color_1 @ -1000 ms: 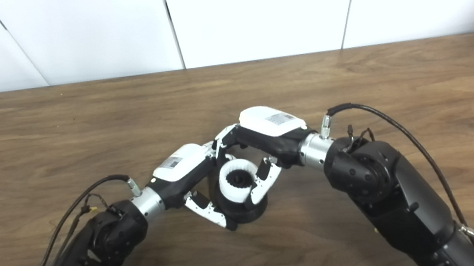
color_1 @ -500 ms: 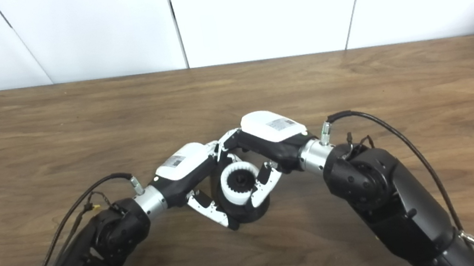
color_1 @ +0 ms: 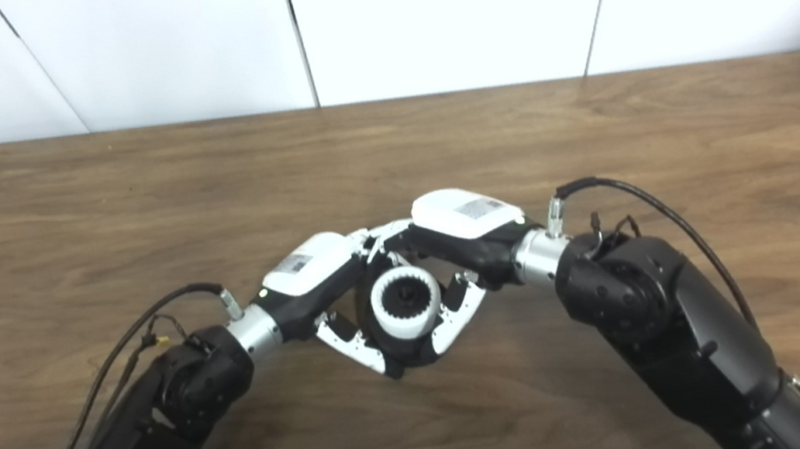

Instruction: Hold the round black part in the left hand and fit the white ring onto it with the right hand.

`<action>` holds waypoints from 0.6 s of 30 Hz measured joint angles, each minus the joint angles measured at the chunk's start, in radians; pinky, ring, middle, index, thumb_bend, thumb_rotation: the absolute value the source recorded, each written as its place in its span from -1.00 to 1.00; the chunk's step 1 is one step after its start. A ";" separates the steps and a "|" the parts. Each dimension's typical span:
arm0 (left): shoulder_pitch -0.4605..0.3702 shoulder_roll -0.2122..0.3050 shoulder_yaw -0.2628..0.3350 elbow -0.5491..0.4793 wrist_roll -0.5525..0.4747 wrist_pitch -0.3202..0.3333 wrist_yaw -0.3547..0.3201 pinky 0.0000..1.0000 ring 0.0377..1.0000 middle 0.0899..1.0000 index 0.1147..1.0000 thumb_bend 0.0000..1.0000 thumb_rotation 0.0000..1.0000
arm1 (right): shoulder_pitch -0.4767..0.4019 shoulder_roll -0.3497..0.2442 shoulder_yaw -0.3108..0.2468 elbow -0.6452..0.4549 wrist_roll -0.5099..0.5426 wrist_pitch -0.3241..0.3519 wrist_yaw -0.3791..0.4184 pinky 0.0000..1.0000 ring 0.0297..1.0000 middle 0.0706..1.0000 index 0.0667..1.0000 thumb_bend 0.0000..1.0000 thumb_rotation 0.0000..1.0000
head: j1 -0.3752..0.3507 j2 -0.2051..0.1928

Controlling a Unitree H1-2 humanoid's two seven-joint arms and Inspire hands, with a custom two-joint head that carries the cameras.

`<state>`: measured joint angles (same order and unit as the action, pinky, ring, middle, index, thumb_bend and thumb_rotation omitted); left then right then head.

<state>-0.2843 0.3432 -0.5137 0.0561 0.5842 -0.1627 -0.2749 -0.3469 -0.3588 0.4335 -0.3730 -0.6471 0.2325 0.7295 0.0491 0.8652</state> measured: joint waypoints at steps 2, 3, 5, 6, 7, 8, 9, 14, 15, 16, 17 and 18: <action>0.000 0.000 0.000 0.000 0.000 0.000 0.000 0.87 0.93 0.97 -0.16 0.04 -0.84 | -0.008 -0.001 -0.002 -0.001 0.003 0.007 0.014 0.43 0.71 0.84 0.92 0.90 -0.41 | -0.002 0.000; 0.000 0.000 0.000 0.000 0.000 0.000 0.000 0.88 0.93 0.96 -0.16 0.04 -0.84 | -0.011 -0.003 -0.004 -0.002 0.005 0.013 0.022 0.43 0.71 0.84 0.92 0.90 -0.40 | -0.002 0.000; 0.000 0.000 -0.001 -0.001 0.000 0.000 0.000 0.88 0.93 0.96 -0.16 0.04 -0.85 | -0.016 -0.006 -0.010 -0.003 0.008 0.033 0.038 0.44 0.73 0.85 0.94 0.92 -0.40 | -0.006 0.000; 0.000 0.000 -0.001 -0.001 0.000 0.000 0.000 0.88 0.93 0.96 -0.16 0.04 -0.85 | -0.018 -0.009 -0.015 -0.004 0.008 0.040 0.045 0.43 0.72 0.85 0.94 0.92 -0.40 | -0.009 -0.002; 0.000 -0.001 -0.001 -0.001 0.000 0.000 -0.001 0.88 0.93 0.96 -0.16 0.04 -0.85 | -0.019 -0.015 -0.020 -0.004 0.008 0.048 0.049 0.43 0.72 0.86 0.95 0.92 -0.40 | -0.009 -0.002; 0.000 -0.001 -0.001 -0.001 0.000 0.000 -0.001 0.88 0.92 0.95 -0.16 0.04 -0.85 | -0.020 -0.023 -0.024 -0.004 0.008 0.054 0.054 0.42 0.72 0.86 0.95 0.92 -0.39 | -0.009 -0.002; 0.000 -0.001 -0.001 -0.001 0.000 -0.001 -0.001 0.86 0.92 0.95 -0.16 0.04 -0.85 | -0.020 -0.035 -0.030 -0.004 0.008 0.058 0.059 0.41 0.71 0.85 0.95 0.92 -0.40 | -0.009 -0.002; 0.000 -0.001 0.000 -0.001 0.004 -0.003 0.000 0.85 0.92 0.95 -0.16 0.04 -0.85 | -0.027 -0.084 -0.069 -0.010 0.012 0.079 0.069 0.41 0.70 0.86 0.94 0.87 -0.58 | -0.011 0.000; 0.000 -0.001 0.000 -0.001 0.004 -0.003 0.000 0.85 0.92 0.95 -0.16 0.04 -0.85 | -0.029 -0.092 -0.074 -0.013 0.015 0.081 0.070 0.42 0.71 0.87 0.94 0.84 -0.63 | -0.011 0.000; 0.000 -0.001 0.000 -0.001 0.004 -0.003 0.000 0.85 0.92 0.95 -0.16 0.04 -0.85 | -0.033 -0.101 -0.077 -0.016 0.017 0.086 0.074 0.42 0.71 0.88 0.94 0.80 -0.68 | -0.012 0.000; 0.000 -0.001 0.000 -0.001 0.004 -0.004 0.000 0.86 0.92 0.96 -0.16 0.04 -0.85 | -0.036 -0.109 -0.081 -0.019 0.020 0.093 0.081 0.42 0.70 0.89 0.94 0.75 -0.76 | -0.012 0.000; 0.000 -0.001 0.000 -0.001 0.004 -0.004 0.000 0.87 0.93 0.96 -0.16 0.04 -0.85 | -0.040 -0.117 -0.086 -0.021 0.024 0.098 0.088 0.42 0.70 0.90 0.94 0.70 -0.82 | -0.014 0.002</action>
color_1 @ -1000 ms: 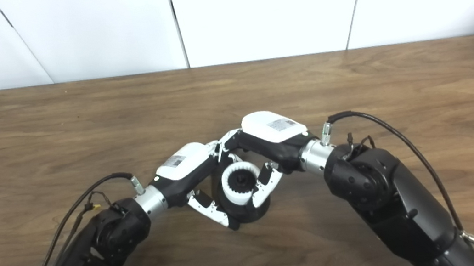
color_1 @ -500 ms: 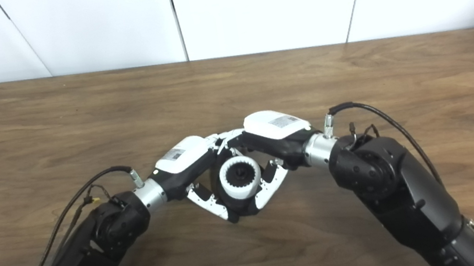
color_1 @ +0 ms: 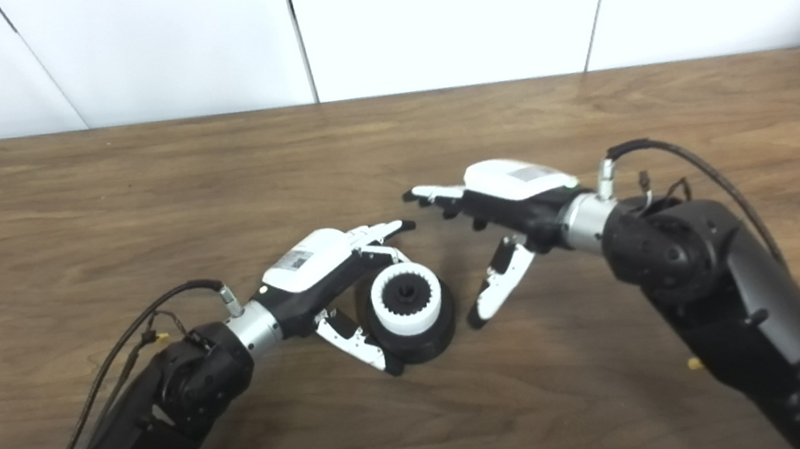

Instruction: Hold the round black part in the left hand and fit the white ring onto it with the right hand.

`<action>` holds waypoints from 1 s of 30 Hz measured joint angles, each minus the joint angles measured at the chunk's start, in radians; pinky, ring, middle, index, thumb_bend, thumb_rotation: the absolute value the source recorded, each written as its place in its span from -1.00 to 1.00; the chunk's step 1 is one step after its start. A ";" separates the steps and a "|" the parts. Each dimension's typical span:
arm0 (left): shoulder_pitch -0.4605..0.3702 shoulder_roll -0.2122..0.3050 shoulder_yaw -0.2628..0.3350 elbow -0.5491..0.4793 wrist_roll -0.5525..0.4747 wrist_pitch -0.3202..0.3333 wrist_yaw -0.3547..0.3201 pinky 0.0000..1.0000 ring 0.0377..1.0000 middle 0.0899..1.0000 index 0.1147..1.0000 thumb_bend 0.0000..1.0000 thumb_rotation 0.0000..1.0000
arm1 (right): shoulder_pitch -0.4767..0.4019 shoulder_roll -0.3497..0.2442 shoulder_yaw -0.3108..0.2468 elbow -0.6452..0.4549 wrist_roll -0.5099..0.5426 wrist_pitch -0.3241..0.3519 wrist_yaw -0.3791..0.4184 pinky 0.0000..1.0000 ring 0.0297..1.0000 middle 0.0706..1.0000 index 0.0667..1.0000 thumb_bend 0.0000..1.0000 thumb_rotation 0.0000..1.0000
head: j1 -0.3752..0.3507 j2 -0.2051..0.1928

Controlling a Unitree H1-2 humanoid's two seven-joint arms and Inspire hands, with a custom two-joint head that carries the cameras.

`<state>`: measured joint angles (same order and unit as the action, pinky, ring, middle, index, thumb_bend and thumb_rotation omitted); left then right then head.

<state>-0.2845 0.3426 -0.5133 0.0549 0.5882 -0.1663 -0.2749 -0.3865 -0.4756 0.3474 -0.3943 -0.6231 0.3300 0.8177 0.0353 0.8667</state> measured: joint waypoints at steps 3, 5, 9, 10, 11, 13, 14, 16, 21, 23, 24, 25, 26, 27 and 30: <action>0.000 0.000 0.000 0.000 -0.003 0.000 -0.002 0.88 0.93 0.96 -0.16 0.04 -0.85 | -0.008 -0.026 -0.010 -0.014 0.010 0.016 0.013 0.44 0.71 0.92 0.95 0.61 -0.92 | -0.006 0.000; 0.000 0.000 0.001 0.000 -0.003 0.000 -0.003 0.86 0.93 0.96 -0.16 0.04 -0.85 | -0.011 -0.039 -0.022 -0.016 0.020 0.022 0.020 0.43 0.70 0.92 0.93 0.60 -0.95 | -0.006 0.000; 0.000 0.000 0.001 0.000 -0.004 0.000 -0.005 0.87 0.94 0.96 -0.16 0.04 -0.85 | -0.012 -0.066 -0.042 -0.016 0.035 0.027 0.025 0.38 0.67 0.90 0.90 0.65 -0.92 | -0.006 0.000; 0.000 0.000 0.002 0.000 -0.005 0.000 -0.006 0.86 0.93 0.96 -0.16 0.04 -0.85 | -0.012 -0.071 -0.048 -0.016 0.039 0.027 0.025 0.36 0.66 0.89 0.89 0.66 -0.91 | -0.006 0.000; 0.000 0.000 0.002 0.000 -0.005 0.000 -0.006 0.86 0.93 0.96 -0.16 0.04 -0.85 | -0.012 -0.075 -0.056 -0.015 0.043 0.026 0.024 0.31 0.63 0.85 0.86 0.66 -0.89 | -0.015 -0.002; 0.000 0.000 0.003 0.000 -0.004 -0.001 -0.006 0.87 0.93 0.96 -0.16 0.04 -0.85 | -0.011 -0.080 -0.072 -0.015 0.049 0.024 0.006 0.25 0.59 0.78 0.79 0.64 -0.87 | -0.015 -0.002; 0.000 0.000 0.003 0.000 -0.004 -0.001 -0.006 0.87 0.93 0.96 -0.16 0.04 -0.85 | -0.008 -0.076 -0.089 -0.016 0.052 0.023 -0.011 0.24 0.56 0.70 0.71 0.61 -0.89 | -0.015 -0.002; 0.000 0.000 0.003 0.000 -0.004 -0.001 -0.006 0.90 0.93 0.96 -0.16 0.04 -0.85 | 0.009 -0.053 -0.139 -0.016 0.058 0.021 -0.080 0.24 0.50 0.60 0.60 0.53 -0.89 | -0.021 -0.005; 0.000 0.000 0.004 0.004 -0.005 -0.006 -0.005 0.84 0.92 0.95 -0.16 0.04 -0.84 | 0.084 0.042 -0.206 -0.023 0.089 0.020 -0.222 0.25 0.45 0.53 0.50 0.45 -0.87 | -0.028 -0.009; -0.001 0.000 0.005 0.005 -0.004 -0.008 -0.004 0.85 0.93 0.96 -0.16 0.04 -0.84 | 0.121 0.096 -0.241 -0.023 0.120 0.018 -0.282 0.21 0.41 0.52 0.51 0.42 -0.84 | -0.028 -0.009; -0.003 0.000 0.005 0.006 -0.002 -0.008 -0.004 0.86 0.93 0.96 -0.16 0.04 -0.84 | 0.138 0.120 -0.257 -0.023 0.134 0.012 -0.317 0.19 0.40 0.52 0.51 0.40 -0.83 | -0.029 -0.009; -0.003 0.000 0.005 0.006 -0.002 -0.008 -0.004 0.86 0.93 0.96 -0.15 0.04 -0.84 | 0.150 0.134 -0.266 -0.022 0.147 0.006 -0.344 0.18 0.39 0.52 0.51 0.39 -0.81 | -0.029 -0.009; -0.003 0.000 0.005 0.006 -0.002 -0.008 -0.004 0.87 0.93 0.96 -0.15 0.04 -0.84 | 0.160 0.147 -0.280 -0.021 0.162 -0.005 -0.363 0.17 0.39 0.52 0.50 0.39 -0.81 | -0.029 -0.009; -0.003 0.000 0.005 0.006 -0.002 -0.008 -0.004 0.87 0.93 0.95 -0.15 0.04 -0.84 | 0.168 0.156 -0.291 -0.020 0.173 -0.018 -0.390 0.16 0.39 0.51 0.48 0.39 -0.81 | -0.031 -0.011; -0.003 0.000 0.005 0.008 -0.003 -0.010 -0.004 0.88 0.92 0.94 -0.15 0.04 -0.84 | 0.179 0.168 -0.320 -0.010 0.193 -0.036 -0.458 0.16 0.38 0.50 0.47 0.37 -0.82 | -0.031 -0.012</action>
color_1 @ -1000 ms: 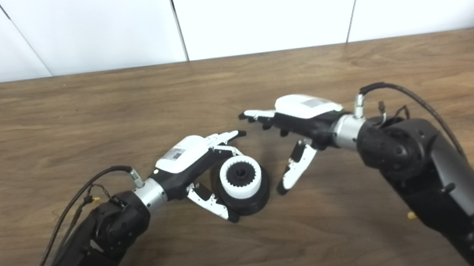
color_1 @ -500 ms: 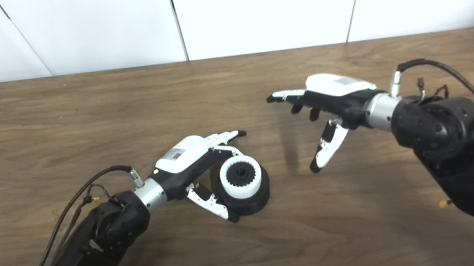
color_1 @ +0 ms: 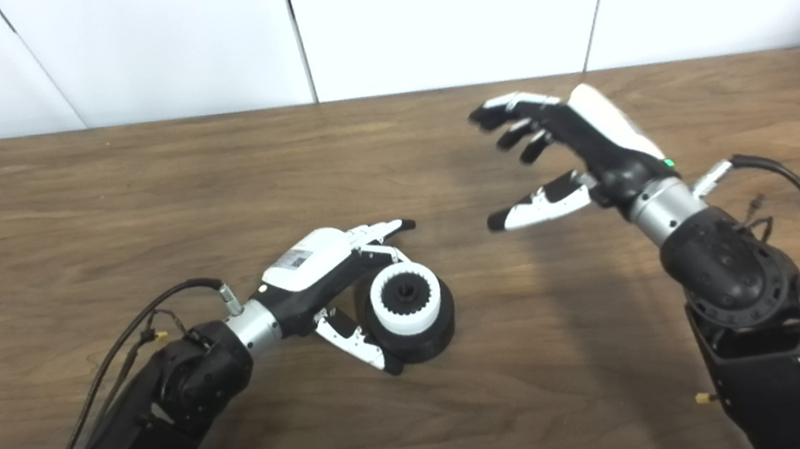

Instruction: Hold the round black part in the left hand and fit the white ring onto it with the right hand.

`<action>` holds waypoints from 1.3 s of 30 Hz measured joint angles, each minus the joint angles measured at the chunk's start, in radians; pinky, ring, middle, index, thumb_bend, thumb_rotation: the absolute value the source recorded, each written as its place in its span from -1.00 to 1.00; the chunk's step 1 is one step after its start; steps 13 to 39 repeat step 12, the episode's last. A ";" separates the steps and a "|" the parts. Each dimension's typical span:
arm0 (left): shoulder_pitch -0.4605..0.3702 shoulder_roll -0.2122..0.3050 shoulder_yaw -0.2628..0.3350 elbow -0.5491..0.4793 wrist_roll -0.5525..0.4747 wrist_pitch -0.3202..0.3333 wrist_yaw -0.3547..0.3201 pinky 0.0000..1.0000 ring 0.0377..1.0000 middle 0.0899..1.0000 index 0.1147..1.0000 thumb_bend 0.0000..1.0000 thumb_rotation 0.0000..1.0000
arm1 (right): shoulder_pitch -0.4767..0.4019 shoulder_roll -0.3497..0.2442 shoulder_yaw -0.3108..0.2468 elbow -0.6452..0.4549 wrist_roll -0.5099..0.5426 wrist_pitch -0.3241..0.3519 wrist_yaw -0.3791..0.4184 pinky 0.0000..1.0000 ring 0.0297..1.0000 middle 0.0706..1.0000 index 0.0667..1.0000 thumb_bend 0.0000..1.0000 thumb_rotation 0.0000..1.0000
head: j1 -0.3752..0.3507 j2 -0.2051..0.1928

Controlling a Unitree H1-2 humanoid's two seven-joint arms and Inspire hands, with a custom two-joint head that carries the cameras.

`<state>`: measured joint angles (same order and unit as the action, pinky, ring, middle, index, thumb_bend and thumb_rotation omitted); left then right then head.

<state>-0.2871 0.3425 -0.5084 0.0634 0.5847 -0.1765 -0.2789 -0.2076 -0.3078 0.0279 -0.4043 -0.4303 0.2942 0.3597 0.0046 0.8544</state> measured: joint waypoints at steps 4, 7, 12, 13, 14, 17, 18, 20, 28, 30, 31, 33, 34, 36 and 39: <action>0.000 0.000 0.000 0.001 0.000 -0.002 0.001 0.87 0.91 0.93 -0.16 0.04 -0.84 | 0.022 0.017 -0.017 0.021 0.029 -0.025 -0.059 0.16 0.39 0.50 0.45 0.39 -0.82 | -0.003 0.000; 0.000 -0.001 0.000 0.001 0.000 -0.002 0.002 0.85 0.93 0.93 -0.15 0.04 -0.84 | 0.050 0.028 -0.016 0.032 0.033 -0.026 -0.083 0.16 0.39 0.51 0.45 0.37 -0.80 | 0.000 0.000; -0.002 -0.002 0.002 0.000 0.023 -0.001 0.014 0.75 0.93 0.93 0.22 0.92 -0.41 | 0.081 0.033 -0.016 0.033 0.033 -0.026 -0.111 0.16 0.37 0.51 0.45 0.37 -0.85 | 0.002 -0.003; -0.002 -0.002 0.002 0.000 0.023 -0.001 0.014 0.75 0.93 0.93 0.22 0.92 -0.41 | 0.081 0.033 -0.016 0.033 0.033 -0.026 -0.111 0.16 0.37 0.51 0.45 0.37 -0.85 | 0.002 -0.003; -0.002 -0.002 0.002 0.000 0.023 -0.001 0.014 0.75 0.93 0.93 0.22 0.92 -0.41 | 0.081 0.033 -0.016 0.033 0.033 -0.026 -0.111 0.16 0.37 0.51 0.45 0.37 -0.85 | 0.002 -0.003; -0.002 -0.002 0.002 0.000 0.023 -0.001 0.014 0.75 0.93 0.93 0.22 0.92 -0.41 | 0.081 0.033 -0.016 0.033 0.033 -0.026 -0.111 0.16 0.37 0.51 0.45 0.37 -0.85 | 0.002 -0.003; -0.002 -0.002 0.002 0.000 0.023 -0.001 0.014 0.75 0.93 0.93 0.22 0.92 -0.41 | 0.081 0.033 -0.016 0.033 0.033 -0.026 -0.111 0.16 0.37 0.51 0.45 0.37 -0.85 | 0.002 -0.003; -0.002 -0.002 0.002 0.000 0.023 -0.001 0.014 0.75 0.93 0.93 0.22 0.92 -0.41 | 0.081 0.033 -0.016 0.033 0.033 -0.026 -0.111 0.16 0.37 0.51 0.45 0.37 -0.85 | 0.002 -0.003; -0.002 -0.002 0.002 0.000 0.023 -0.001 0.014 0.75 0.93 0.93 0.22 0.92 -0.41 | 0.081 0.033 -0.016 0.033 0.033 -0.026 -0.111 0.16 0.37 0.51 0.45 0.37 -0.85 | 0.002 -0.003; -0.002 -0.002 0.002 0.000 0.023 -0.001 0.014 0.75 0.93 0.93 0.22 0.92 -0.41 | 0.081 0.033 -0.016 0.033 0.033 -0.026 -0.111 0.16 0.37 0.51 0.45 0.37 -0.85 | 0.002 -0.003; -0.002 -0.002 0.002 0.000 0.023 -0.001 0.014 0.75 0.93 0.93 0.22 0.92 -0.41 | 0.081 0.033 -0.016 0.033 0.033 -0.026 -0.111 0.16 0.37 0.51 0.45 0.37 -0.85 | 0.002 -0.003; -0.002 -0.002 0.002 0.000 0.023 -0.001 0.014 0.75 0.93 0.93 0.22 0.92 -0.41 | 0.081 0.033 -0.016 0.033 0.033 -0.026 -0.111 0.16 0.37 0.51 0.45 0.37 -0.85 | 0.002 -0.003; -0.002 -0.002 0.002 0.000 0.023 -0.001 0.014 0.75 0.93 0.93 0.22 0.92 -0.41 | 0.081 0.033 -0.016 0.033 0.033 -0.026 -0.111 0.16 0.37 0.51 0.45 0.37 -0.85 | 0.002 -0.003; -0.002 -0.002 0.002 0.000 0.023 -0.001 0.014 0.75 0.93 0.93 0.22 0.92 -0.41 | 0.081 0.033 -0.016 0.033 0.033 -0.026 -0.111 0.16 0.37 0.51 0.45 0.37 -0.85 | 0.002 -0.003; -0.002 -0.002 0.002 0.000 0.023 -0.001 0.014 0.75 0.93 0.93 0.22 0.92 -0.41 | 0.081 0.033 -0.016 0.033 0.033 -0.026 -0.111 0.16 0.37 0.51 0.45 0.37 -0.85 | 0.002 -0.003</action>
